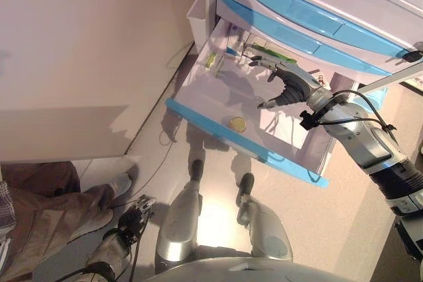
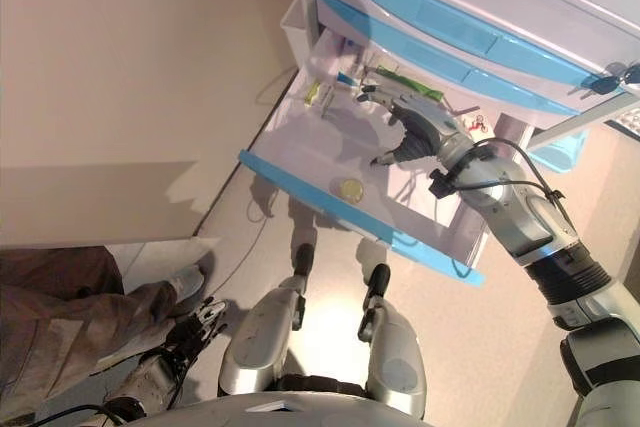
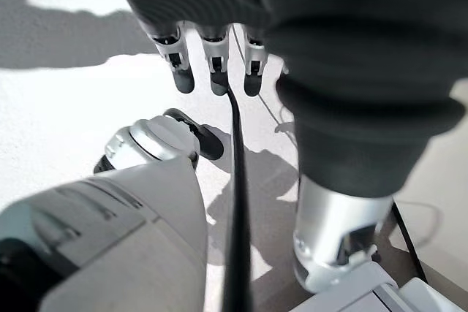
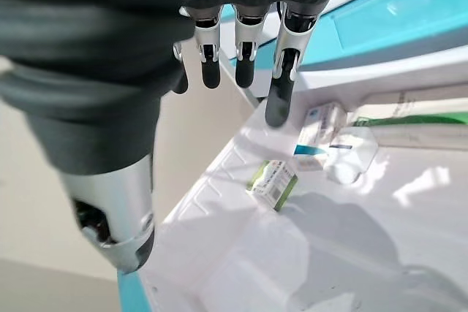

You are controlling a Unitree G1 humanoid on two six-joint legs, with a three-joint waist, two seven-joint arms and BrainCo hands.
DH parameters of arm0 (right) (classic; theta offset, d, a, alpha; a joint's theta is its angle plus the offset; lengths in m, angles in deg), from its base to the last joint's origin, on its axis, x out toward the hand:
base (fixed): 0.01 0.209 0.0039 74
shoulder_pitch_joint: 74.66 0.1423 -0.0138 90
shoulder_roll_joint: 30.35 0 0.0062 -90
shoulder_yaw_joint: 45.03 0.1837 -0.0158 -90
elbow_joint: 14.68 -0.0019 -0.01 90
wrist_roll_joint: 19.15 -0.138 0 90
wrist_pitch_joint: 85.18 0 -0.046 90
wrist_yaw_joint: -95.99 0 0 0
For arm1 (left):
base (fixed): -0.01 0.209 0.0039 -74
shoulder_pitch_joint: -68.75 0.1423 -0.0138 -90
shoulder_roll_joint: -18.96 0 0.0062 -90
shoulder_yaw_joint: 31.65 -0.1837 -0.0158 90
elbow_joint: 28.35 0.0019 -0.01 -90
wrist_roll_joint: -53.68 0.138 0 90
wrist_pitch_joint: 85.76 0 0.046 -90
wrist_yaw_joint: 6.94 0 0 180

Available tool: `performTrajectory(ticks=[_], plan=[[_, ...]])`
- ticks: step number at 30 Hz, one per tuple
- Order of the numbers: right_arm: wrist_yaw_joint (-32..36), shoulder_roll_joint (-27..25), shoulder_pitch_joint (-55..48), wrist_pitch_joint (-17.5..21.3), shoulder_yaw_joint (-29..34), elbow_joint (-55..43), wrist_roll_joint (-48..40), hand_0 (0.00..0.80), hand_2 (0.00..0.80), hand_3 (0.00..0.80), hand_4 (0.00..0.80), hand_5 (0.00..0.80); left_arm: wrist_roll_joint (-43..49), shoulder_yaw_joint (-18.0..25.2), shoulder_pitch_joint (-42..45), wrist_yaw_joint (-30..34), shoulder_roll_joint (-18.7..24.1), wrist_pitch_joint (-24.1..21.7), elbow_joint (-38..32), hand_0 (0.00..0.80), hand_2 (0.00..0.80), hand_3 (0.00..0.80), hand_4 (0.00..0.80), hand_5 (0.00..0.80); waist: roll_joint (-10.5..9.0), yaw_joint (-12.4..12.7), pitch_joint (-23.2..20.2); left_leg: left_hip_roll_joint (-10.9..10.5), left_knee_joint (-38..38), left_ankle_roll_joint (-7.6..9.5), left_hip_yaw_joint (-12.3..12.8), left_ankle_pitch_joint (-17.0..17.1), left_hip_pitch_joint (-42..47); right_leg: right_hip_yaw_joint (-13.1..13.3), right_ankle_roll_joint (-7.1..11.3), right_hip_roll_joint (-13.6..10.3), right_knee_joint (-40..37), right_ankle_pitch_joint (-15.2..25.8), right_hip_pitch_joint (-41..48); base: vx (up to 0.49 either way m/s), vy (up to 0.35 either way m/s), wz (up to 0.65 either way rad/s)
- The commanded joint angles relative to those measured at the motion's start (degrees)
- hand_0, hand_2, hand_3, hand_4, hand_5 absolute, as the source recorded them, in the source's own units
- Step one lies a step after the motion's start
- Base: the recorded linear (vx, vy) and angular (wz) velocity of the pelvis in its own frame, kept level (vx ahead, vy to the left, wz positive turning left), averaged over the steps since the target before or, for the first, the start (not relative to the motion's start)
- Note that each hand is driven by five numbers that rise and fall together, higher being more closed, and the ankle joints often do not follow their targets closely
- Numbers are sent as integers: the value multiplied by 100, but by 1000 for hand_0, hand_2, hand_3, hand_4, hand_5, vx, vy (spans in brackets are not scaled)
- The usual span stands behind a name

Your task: Open the drawer and pick up the medicine

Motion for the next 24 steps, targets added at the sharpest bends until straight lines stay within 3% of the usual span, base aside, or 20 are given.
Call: performTrajectory(ticks=[1,11,24], plan=[[-114,-272,-32,29,-86,-316,323,0,0,0,0,0,7,49,496,-69,105,13,75,0,0,0,0,0,-226,25,-479,76,418,-77,58,-653,-238,-24,305,-127,22,90,-104,0,0,0],[-111,-520,19,198,-414,-2,771,0,0,0,0,0,-85,24,416,-106,229,-7,80,0,0,0,0,0,-334,68,-409,72,473,-69,22,-653,-349,-78,309,-87,20,109,-147,-2,-3,0],[-233,-450,503,501,-1418,409,1617,0,0,0,0,0,-191,-57,244,-129,331,-33,91,0,0,0,0,0,-331,250,-209,-23,570,-43,-119,-647,-567,-194,301,-101,100,102,-281,-17,-5,5]])
